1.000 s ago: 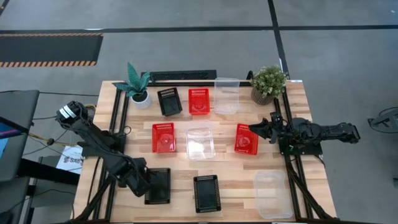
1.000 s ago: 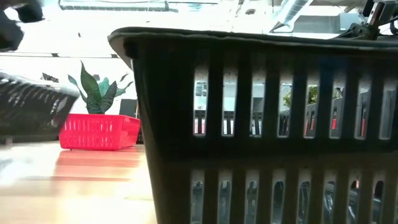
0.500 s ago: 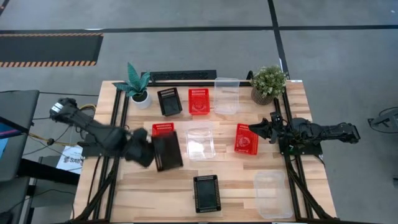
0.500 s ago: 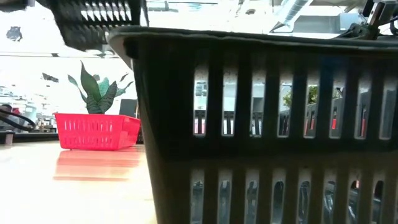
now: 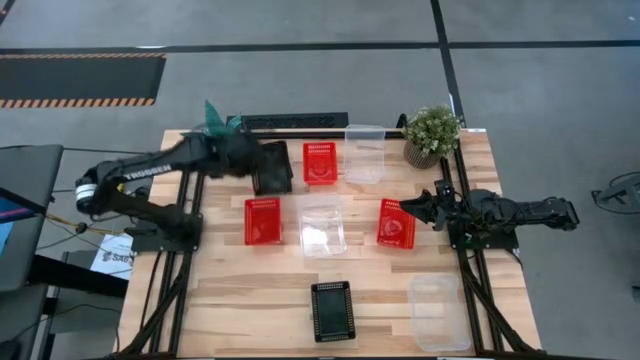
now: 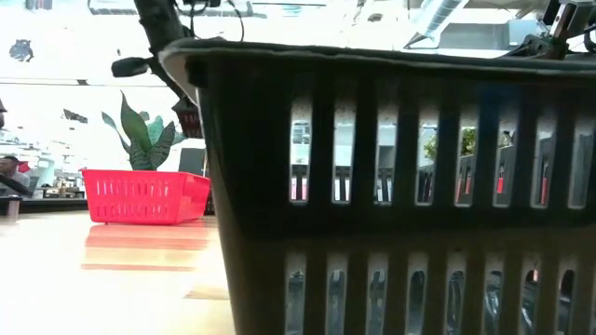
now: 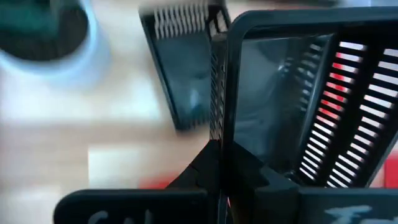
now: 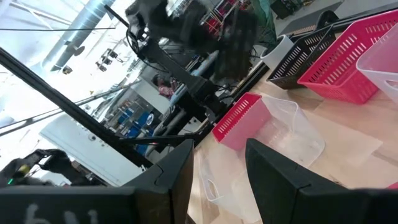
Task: Stack baskets by color
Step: Stack the bottom left black bin on the top black bin
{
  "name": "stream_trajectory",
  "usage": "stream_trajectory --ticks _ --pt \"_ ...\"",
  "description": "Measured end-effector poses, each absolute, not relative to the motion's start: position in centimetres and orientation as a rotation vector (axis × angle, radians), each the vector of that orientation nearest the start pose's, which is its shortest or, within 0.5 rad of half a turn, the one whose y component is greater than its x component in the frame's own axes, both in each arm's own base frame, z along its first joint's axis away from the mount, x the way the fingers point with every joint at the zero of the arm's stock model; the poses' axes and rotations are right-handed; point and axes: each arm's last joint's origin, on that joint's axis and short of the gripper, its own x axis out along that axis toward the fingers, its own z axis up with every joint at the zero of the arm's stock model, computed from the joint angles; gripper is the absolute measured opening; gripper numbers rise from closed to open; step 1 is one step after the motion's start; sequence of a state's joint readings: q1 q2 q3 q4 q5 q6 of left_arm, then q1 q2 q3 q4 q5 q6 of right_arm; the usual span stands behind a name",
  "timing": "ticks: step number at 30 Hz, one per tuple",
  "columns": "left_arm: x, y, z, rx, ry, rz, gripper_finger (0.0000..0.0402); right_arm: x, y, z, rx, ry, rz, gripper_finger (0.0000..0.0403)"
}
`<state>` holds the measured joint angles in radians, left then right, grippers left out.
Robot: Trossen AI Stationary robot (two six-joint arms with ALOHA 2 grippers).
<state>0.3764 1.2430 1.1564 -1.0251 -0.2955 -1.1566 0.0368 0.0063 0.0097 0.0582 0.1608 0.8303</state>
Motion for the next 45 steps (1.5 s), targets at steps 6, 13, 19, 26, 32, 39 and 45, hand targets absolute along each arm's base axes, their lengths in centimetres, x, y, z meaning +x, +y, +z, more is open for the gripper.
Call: stream_trajectory --ticks 6,13,19,26,32,39,45 --pt "20.0 14.0 31.0 -1.039 0.515 1.204 0.0000 9.7 -0.1 17.2 0.835 -0.109 -0.091 0.0169" --pt "21.8 15.9 28.6 -1.031 0.611 1.180 0.0000 9.7 -0.1 17.2 0.835 -0.109 -0.091 0.0169" --pt "22.6 17.7 25.8 -1.066 0.750 1.179 0.0000 9.7 -0.1 17.2 0.835 -0.109 -0.091 0.0169" --pt "21.2 18.3 26.2 -1.132 0.722 1.253 0.0000 9.7 -0.1 17.2 0.836 -0.108 -0.090 0.0169" --pt "20.4 18.2 26.0 -1.147 0.780 1.283 0.0000 9.7 -0.1 17.2 0.835 -0.108 -0.090 0.0169" --pt "20.4 18.8 24.8 -1.209 0.719 1.260 0.0000 9.7 -0.1 17.2 0.835 -0.108 -0.090 0.0169" --pt "20.4 18.8 24.8 -1.223 0.712 1.261 0.0000 9.7 -0.1 17.2 0.834 -0.107 -0.090 0.0169"
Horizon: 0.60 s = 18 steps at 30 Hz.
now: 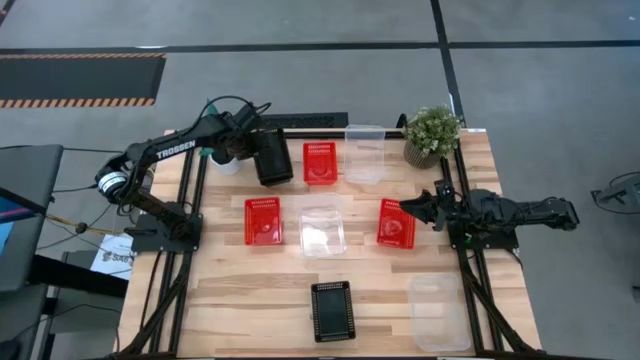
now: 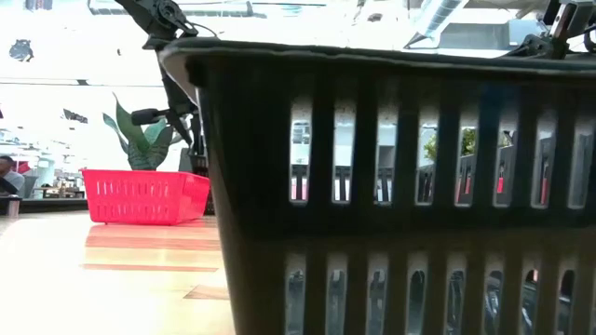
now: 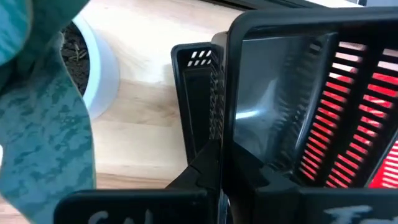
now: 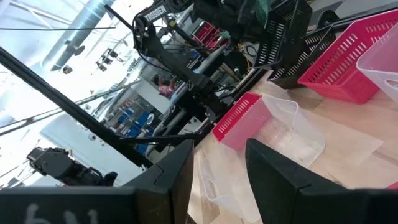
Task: Stack baskets by color
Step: Stack the bottom left black bin on the top black bin
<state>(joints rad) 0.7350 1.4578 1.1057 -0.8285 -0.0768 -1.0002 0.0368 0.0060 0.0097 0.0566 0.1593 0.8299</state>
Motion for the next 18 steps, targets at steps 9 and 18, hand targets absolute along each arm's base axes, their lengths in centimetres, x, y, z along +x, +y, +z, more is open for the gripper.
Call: stream_trajectory --ticks 9,18 --pt "20.43 18.66 24.79 -1.239 0.722 1.257 0.0000 9.70 -0.10 17.18 0.834 -0.107 -0.091 0.0169" --pt "20.45 18.62 24.57 -1.242 0.749 1.248 0.0000 9.70 -0.10 17.17 0.834 -0.106 -0.091 0.0169"
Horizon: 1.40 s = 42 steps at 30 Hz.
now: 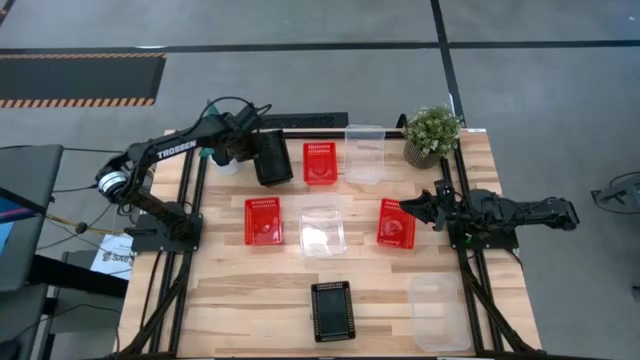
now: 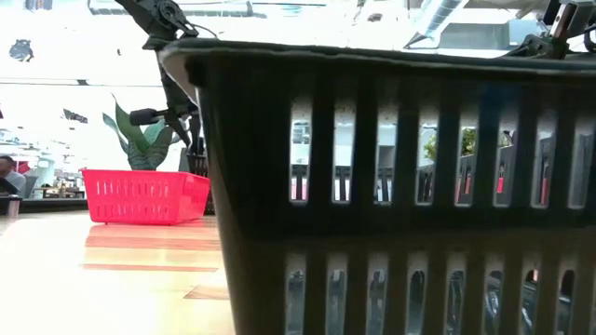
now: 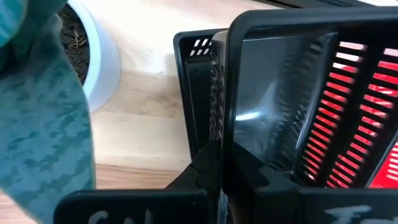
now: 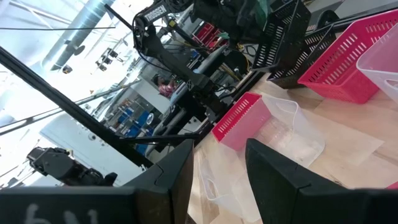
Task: Stack baskets by color
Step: Stack the bottom left black bin on the top black bin, then stack the black bin on the black bin
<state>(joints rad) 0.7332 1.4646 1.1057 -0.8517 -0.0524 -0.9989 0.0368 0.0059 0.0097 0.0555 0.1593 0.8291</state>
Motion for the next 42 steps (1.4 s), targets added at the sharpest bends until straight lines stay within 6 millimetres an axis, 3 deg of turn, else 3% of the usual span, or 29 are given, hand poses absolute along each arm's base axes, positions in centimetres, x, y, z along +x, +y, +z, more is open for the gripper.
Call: stream_trajectory --ticks 8,21,36,42 --pt "21.3 19.0 22.8 -1.253 0.829 1.241 0.0000 9.7 -0.1 17.2 0.831 -0.106 -0.091 0.0169" --pt "21.2 19.6 22.8 -1.312 0.819 1.142 0.0004 9.7 -0.1 17.1 0.812 -0.102 -0.093 0.0169" --pt "21.0 19.9 22.8 -1.251 0.845 1.112 0.0106 9.7 -0.1 17.1 0.808 -0.102 -0.093 0.0169" --pt "21.5 19.9 23.7 -1.297 0.850 0.908 0.0140 9.7 -0.1 17.1 0.808 -0.102 -0.093 0.0169"
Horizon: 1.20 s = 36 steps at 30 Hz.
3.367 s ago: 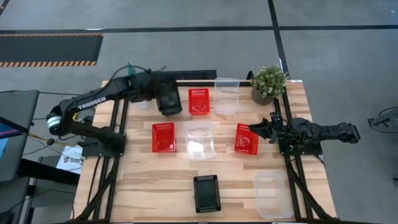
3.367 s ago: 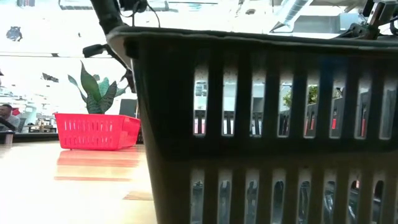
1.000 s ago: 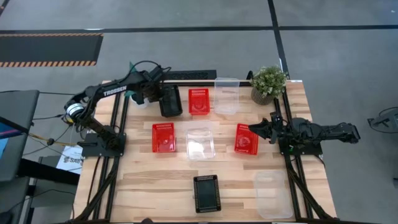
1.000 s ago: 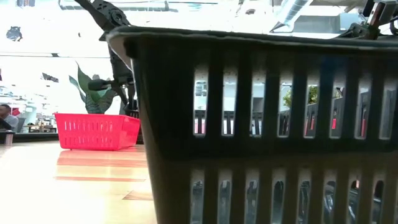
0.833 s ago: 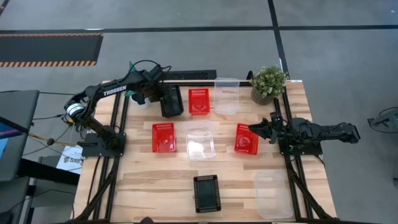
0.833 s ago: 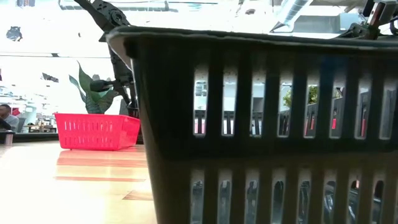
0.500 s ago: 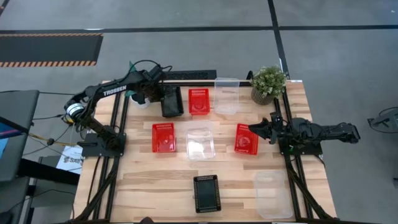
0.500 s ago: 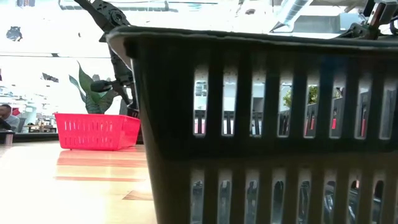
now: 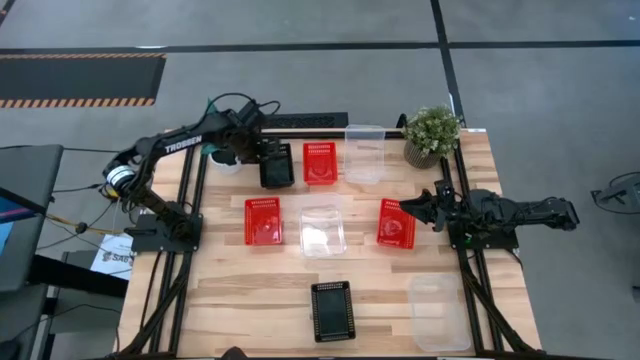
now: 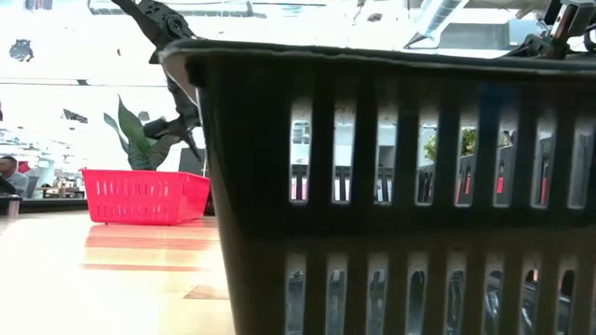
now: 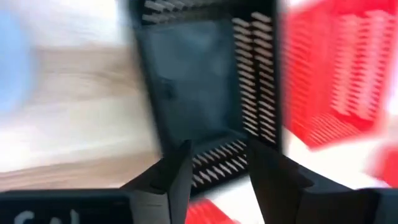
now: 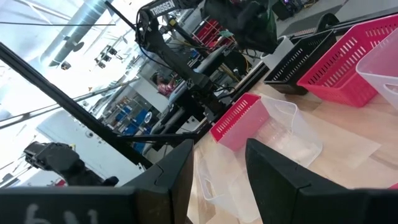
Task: Stack baskets by color
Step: Stack the black bin on the black bin
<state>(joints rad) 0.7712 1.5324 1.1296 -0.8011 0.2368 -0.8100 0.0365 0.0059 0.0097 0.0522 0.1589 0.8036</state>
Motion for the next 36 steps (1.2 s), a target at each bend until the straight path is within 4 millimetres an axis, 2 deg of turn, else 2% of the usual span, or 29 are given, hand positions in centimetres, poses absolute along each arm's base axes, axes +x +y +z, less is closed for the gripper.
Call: stream_trajectory --ticks 4,8,12,17,21,26,31,36 --pt "22.8 18.9 25.9 -1.280 0.842 0.700 0.0149 9.7 -0.1 17.1 0.808 -0.102 -0.093 0.0169" --pt "24.3 16.6 28.6 -1.190 0.865 0.503 0.0150 9.7 -0.1 17.1 0.808 -0.102 -0.093 0.0169" --pt "25.8 12.8 30.5 -1.130 0.908 0.364 0.0150 9.7 -0.1 17.1 0.808 -0.101 -0.092 0.0169" --pt "27.6 6.8 31.2 -1.111 0.999 0.243 0.0150 9.7 -0.1 17.1 0.867 -0.103 -0.086 0.0169" --pt "28.4 2.5 31.1 -1.108 1.060 0.244 0.0150 9.7 -0.1 17.1 0.853 -0.102 -0.087 0.0169" --pt "28.5 -1.9 31.0 -1.122 1.071 0.352 0.0150 9.7 -0.1 17.1 0.782 -0.099 -0.090 0.0169" --pt "28.1 -5.2 31.0 -1.138 1.049 0.438 0.0150 9.7 -0.1 17.1 0.782 -0.099 -0.091 0.0169" --pt "27.6 -7.6 30.9 -1.152 1.018 0.494 0.0150 9.7 -0.1 17.1 0.782 -0.099 -0.090 0.0169"
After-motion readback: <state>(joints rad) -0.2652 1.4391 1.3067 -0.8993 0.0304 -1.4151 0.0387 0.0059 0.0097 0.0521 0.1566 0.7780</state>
